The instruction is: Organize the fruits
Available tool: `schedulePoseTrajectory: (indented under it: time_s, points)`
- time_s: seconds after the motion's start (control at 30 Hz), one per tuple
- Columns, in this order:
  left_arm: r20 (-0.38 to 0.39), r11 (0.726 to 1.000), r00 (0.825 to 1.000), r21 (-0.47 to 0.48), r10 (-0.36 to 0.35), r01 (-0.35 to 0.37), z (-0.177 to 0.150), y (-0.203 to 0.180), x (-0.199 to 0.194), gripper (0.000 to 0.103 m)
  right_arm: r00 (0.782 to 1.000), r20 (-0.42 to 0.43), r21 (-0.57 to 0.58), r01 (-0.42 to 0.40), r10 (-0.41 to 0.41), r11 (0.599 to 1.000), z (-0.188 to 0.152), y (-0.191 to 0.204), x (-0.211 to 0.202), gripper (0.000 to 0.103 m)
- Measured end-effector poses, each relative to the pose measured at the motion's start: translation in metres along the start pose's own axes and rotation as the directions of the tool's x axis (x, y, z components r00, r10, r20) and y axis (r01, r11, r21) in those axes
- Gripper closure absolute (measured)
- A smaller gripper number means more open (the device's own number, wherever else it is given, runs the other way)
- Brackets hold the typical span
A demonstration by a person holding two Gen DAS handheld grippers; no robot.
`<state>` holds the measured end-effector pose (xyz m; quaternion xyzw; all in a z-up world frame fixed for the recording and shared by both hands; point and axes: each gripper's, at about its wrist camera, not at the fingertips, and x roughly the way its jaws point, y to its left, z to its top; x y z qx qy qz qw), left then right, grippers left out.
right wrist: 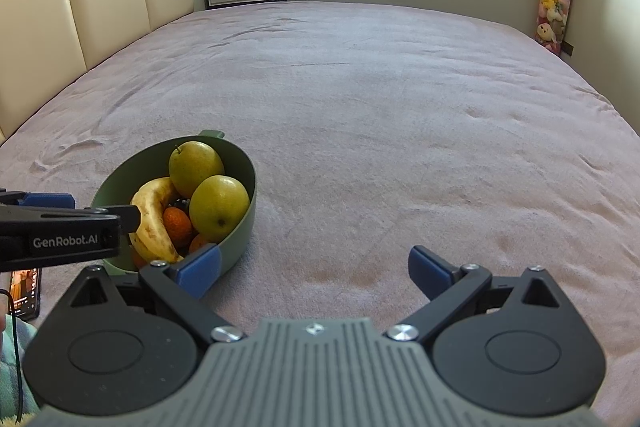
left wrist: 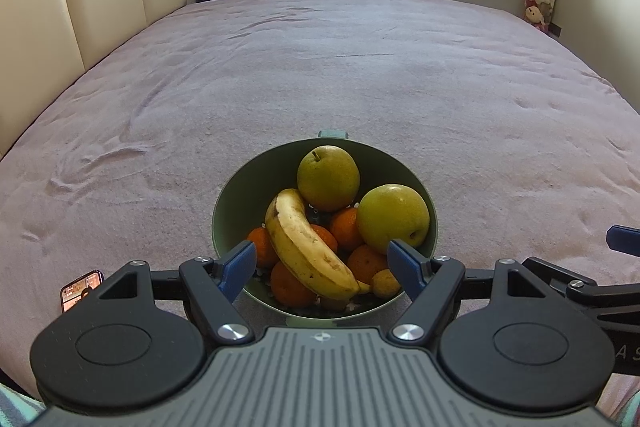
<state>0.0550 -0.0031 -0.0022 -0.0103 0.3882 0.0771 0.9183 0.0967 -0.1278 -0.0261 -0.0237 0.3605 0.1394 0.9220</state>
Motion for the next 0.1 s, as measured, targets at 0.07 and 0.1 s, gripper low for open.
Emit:
schedulePoseTrajectory:
  time_s: [0.07,0.1]
  points:
    - [0.001,1.000,1.000,-0.002,0.000,0.000,-0.0001,0.0000,-0.0005,0.015,1.000,-0.002,0.001,0.000,0.000,1.000,0.0000,-0.0006,0.0008,0.006]
    - [0.000,1.000,1.000,-0.002,-0.001,0.001,-0.0002,0.0000,-0.0006,0.015,1.000,-0.003,0.001,0.000,0.000,1.000,0.0003,-0.0007,0.0011,0.006]
